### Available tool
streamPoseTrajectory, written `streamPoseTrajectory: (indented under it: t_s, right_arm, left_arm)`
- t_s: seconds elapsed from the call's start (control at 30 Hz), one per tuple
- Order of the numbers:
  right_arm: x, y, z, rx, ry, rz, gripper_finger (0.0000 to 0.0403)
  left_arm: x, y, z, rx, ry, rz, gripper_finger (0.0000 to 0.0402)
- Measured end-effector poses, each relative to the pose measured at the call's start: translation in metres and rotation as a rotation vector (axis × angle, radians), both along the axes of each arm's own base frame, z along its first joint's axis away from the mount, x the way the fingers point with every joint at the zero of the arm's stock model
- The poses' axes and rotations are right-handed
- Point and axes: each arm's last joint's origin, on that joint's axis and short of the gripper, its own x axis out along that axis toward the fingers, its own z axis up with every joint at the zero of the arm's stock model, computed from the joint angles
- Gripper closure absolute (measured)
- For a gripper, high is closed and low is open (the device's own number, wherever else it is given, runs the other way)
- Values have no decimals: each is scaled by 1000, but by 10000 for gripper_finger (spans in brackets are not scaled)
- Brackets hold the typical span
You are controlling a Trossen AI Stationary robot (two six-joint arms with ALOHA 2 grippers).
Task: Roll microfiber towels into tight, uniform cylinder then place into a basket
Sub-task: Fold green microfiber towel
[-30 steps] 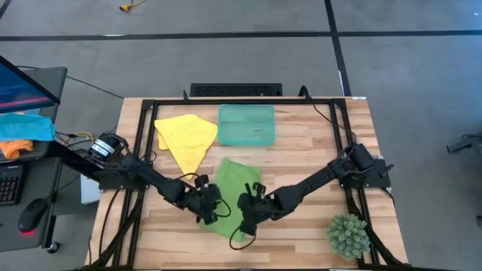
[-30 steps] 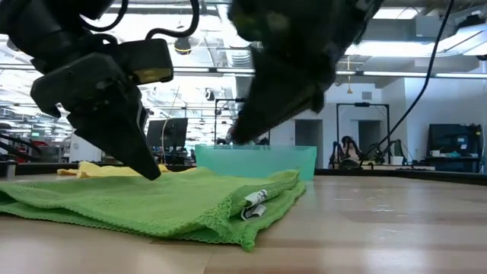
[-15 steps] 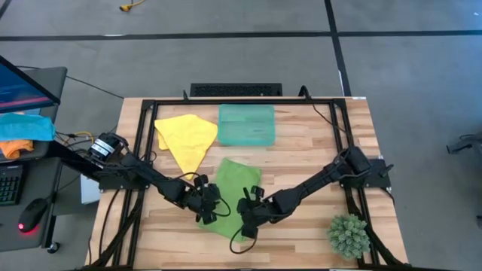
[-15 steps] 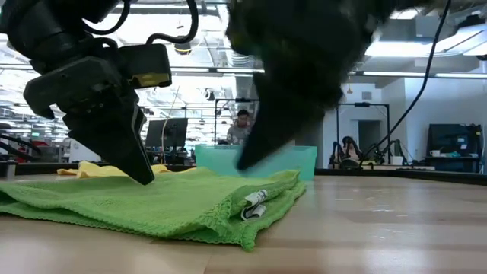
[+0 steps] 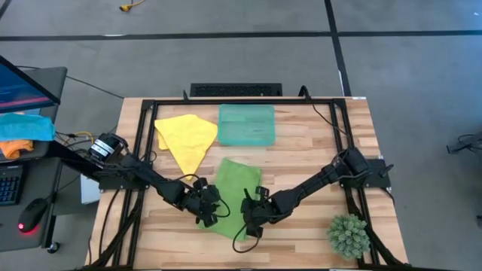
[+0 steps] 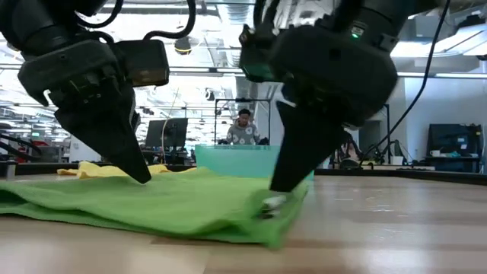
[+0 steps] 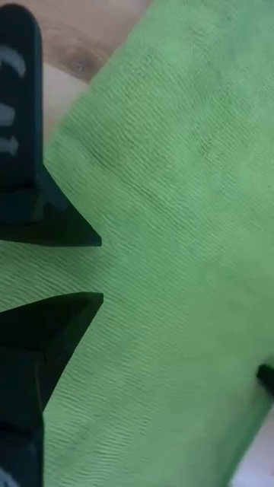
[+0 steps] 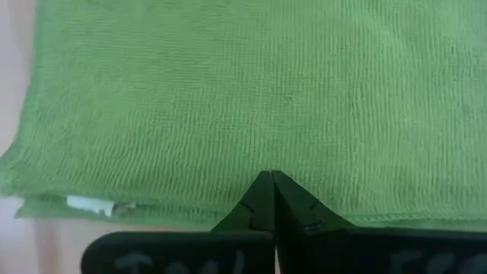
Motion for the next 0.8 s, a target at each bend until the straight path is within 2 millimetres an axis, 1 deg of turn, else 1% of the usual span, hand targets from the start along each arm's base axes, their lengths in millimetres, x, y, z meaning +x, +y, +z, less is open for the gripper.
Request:
streamPoseTrajectory:
  t_s: [0.2, 0.37, 0.53, 0.67, 0.8]
  right_arm:
    - [-13, -5, 2, -36, 113, -70, 386]
    - [-21, -3, 1, -73, 160, -92, 389]
    - [-23, -3, 1, -118, 157, -97, 388]
    - [-24, -5, 4, -176, 185, -107, 385]
    - [-20, -7, 7, -229, 148, -128, 389]
  left_arm:
    - [-4, -2, 9, 7, -12, -26, 303]
    - [-7, -5, 15, 24, -32, -52, 303]
    - [-8, -7, 17, 34, -38, -78, 304]
    - [-8, -8, 17, 41, -39, -92, 304]
    - [-8, -8, 17, 53, -44, -112, 304]
